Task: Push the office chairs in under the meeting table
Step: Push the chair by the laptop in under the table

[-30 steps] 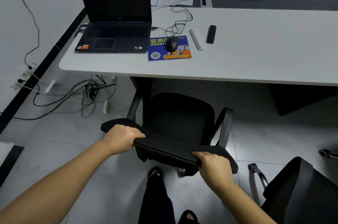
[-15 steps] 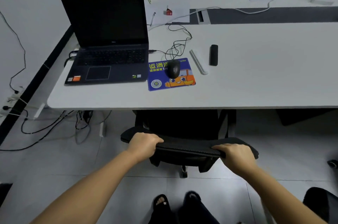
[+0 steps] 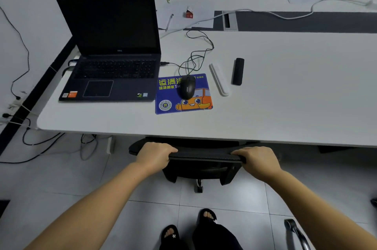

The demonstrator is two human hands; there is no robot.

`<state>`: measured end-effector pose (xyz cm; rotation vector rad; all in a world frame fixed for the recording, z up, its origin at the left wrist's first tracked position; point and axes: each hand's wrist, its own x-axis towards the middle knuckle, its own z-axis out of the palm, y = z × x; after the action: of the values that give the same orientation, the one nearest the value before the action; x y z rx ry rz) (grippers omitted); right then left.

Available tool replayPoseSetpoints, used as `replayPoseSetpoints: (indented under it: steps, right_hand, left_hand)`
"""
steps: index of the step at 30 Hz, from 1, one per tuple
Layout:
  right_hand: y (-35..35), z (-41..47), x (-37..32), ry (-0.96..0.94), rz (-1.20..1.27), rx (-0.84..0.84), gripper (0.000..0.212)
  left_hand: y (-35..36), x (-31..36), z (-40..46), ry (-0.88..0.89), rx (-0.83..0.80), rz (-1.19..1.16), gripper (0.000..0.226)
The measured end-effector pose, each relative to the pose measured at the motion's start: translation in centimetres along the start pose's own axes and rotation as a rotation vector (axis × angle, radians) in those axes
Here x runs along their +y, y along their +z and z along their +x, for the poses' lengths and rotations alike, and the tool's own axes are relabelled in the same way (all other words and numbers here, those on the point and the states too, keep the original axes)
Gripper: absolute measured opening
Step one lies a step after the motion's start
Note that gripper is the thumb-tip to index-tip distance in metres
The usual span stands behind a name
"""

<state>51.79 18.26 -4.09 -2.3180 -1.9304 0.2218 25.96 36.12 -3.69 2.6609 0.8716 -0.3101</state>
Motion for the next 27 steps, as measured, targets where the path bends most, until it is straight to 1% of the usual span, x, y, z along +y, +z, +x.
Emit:
replayPoseSetpoints:
  steps: [5,8,11,14,17,19,21,23,25,27]
  right_hand:
    - [0.6,0.2,0.1,0.01,-0.022,0.009,0.033]
    - [0.4,0.2,0.0,0.025,0.02,-0.044,0.03]
    - [0.1,0.1,0.0,0.044,0.021,-0.086,0.034]
    - [-0.5,0.1,-0.2,0.069,0.017,-0.198,0.037]
    - [-1.1,-0.2,-0.5,0.076,0.012,-0.336,0.049]
    - [-1.9,-0.9,-1.2,0.093,0.024,-0.357,0.062]
    - [-3.5,-2.4,-2.8,0.128,0.114,-0.246,0.068]
    - [-5.2,-4.8,-5.0,0.205,0.322,-0.097,0.066]
    - [-6.4,-7.8,-7.6,0.298,0.558,0.037,0.062]
    - [-6.7,-11.2,-10.5,0.4,0.759,0.167,0.058]
  left_hand:
    - [-0.1,-0.4,0.4,-0.02,-0.029,0.044,0.045]
    - [-0.2,-0.1,0.3,-0.022,-0.025,0.052,0.043]
    - [-0.4,0.3,0.2,-0.011,-0.039,0.064,0.037]
    - [-0.8,0.8,-0.2,-0.008,-0.077,0.034,0.031]
    - [-1.3,0.5,-0.5,0.0,-0.142,0.036,0.04]
    - [-2.1,0.6,-0.9,0.014,-0.183,0.062,0.048]
    - [-3.3,1.4,-1.8,0.06,-0.146,0.071,0.054]
    - [-4.5,2.4,-3.7,0.105,-0.022,-0.026,0.054]
    - [-5.5,3.4,-6.8,0.117,0.094,-0.21,0.056]
    - [-5.8,4.1,-10.3,0.119,0.188,-0.484,0.055]
